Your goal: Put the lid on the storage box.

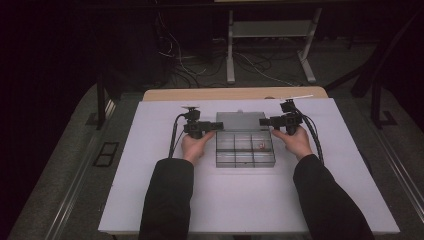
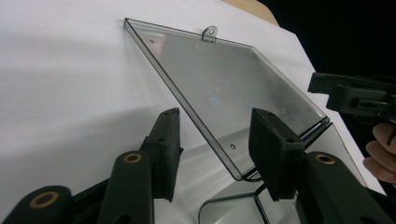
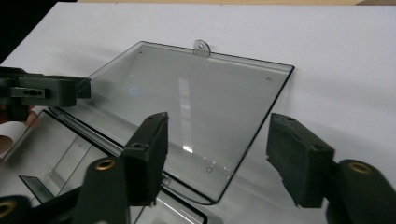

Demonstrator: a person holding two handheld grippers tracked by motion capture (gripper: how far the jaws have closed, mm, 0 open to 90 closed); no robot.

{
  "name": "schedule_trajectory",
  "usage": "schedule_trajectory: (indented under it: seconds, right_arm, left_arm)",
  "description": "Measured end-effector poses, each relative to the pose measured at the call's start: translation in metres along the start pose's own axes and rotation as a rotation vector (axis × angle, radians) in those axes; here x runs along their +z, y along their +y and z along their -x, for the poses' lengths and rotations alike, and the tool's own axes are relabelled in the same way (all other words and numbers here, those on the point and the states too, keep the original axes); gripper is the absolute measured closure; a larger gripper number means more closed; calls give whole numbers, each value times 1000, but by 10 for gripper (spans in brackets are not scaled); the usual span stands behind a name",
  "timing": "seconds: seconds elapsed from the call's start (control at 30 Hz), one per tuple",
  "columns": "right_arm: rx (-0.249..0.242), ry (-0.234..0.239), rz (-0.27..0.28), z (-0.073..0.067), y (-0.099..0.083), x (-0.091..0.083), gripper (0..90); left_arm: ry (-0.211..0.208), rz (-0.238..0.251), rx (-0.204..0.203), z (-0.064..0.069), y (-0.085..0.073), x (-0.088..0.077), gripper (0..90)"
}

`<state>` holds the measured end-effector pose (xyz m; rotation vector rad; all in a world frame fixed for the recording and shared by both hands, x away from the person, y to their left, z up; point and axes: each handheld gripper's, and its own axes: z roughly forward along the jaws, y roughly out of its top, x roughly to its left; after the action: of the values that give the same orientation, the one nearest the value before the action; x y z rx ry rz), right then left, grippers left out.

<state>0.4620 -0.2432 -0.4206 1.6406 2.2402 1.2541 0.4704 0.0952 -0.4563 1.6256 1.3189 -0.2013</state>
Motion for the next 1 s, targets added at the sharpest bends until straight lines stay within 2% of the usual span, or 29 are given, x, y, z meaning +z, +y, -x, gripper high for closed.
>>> schedule_trajectory:
  seconds: [0.13,0.23,0.5,0.63,1.0]
  right_arm:
    - [13,-3,-4,1,-1,1,443]
    - [11,-7,-7,3,-1,2,467]
    - [21,-10,-23,4,-3,5,484]
    - [23,-10,-23,4,-3,5,486]
    - [44,-2,-32,7,-5,7,496]
  left_arm:
    - [-9,-2,-8,-2,0,0,543]
    - [-31,-4,-39,-4,-1,1,545]
    - [-45,-6,-59,-5,-1,2,554]
    - [-67,-8,-87,-7,-1,3,579]
    - [-60,7,-58,-4,0,0,618]
